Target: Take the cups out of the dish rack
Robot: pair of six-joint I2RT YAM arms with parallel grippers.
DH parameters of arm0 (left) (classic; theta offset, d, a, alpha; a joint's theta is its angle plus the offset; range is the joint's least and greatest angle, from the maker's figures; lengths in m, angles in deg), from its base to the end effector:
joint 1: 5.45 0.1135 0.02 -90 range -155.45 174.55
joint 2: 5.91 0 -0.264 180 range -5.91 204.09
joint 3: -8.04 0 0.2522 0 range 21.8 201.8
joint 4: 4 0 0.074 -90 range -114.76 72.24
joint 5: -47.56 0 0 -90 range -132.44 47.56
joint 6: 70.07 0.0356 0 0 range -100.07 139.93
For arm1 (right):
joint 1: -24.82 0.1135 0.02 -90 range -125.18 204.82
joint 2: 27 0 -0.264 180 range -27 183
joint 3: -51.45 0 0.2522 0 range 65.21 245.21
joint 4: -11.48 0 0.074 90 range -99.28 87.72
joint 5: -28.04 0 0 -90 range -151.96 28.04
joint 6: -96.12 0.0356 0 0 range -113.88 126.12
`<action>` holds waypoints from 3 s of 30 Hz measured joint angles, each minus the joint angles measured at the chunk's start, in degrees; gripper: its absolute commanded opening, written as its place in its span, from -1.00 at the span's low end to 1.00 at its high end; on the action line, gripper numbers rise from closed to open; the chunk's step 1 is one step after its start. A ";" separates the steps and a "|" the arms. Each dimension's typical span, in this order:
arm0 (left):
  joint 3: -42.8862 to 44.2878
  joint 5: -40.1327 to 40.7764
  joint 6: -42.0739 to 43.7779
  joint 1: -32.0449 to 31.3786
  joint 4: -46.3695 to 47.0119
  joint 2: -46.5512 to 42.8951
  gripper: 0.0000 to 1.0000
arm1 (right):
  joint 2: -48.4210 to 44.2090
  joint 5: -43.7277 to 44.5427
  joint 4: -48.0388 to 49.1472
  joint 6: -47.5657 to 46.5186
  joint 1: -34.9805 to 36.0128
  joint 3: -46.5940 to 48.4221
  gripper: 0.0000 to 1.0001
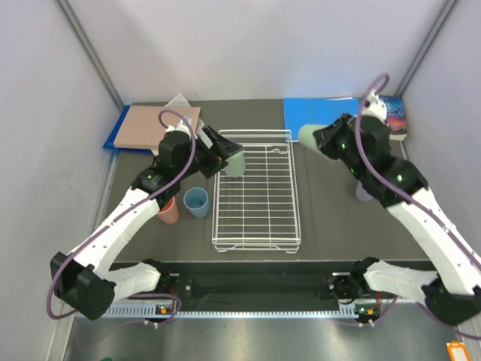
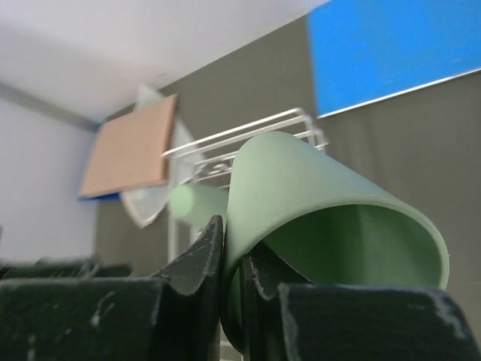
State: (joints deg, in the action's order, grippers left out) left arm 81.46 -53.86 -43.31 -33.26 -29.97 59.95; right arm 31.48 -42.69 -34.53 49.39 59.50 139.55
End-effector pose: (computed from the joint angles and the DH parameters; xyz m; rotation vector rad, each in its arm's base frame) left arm 0.2314 -0.1300 0.3532 -0.4925 2.0372 -1.2221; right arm 0.1748 0.1067 0.4328 0.3777 1.8506 0.6345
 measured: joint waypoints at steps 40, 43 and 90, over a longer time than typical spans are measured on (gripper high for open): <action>8.39 12.37 12.11 -0.04 -22.71 -0.39 0.70 | 51.84 0.04 -20.55 -0.48 -19.06 21.07 -1.00; 8.39 12.61 12.44 -0.04 -22.84 0.76 0.70 | 54.34 0.07 -20.65 -0.90 -19.87 23.63 -1.00; 24.30 20.35 32.22 -1.81 -24.44 27.26 0.98 | 6.08 -30.16 9.94 -8.92 -13.49 -7.34 0.89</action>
State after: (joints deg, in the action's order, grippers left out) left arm 105.76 -33.51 -11.09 -35.08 -54.40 87.21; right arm 37.56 -72.86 -24.59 40.47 46.01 132.21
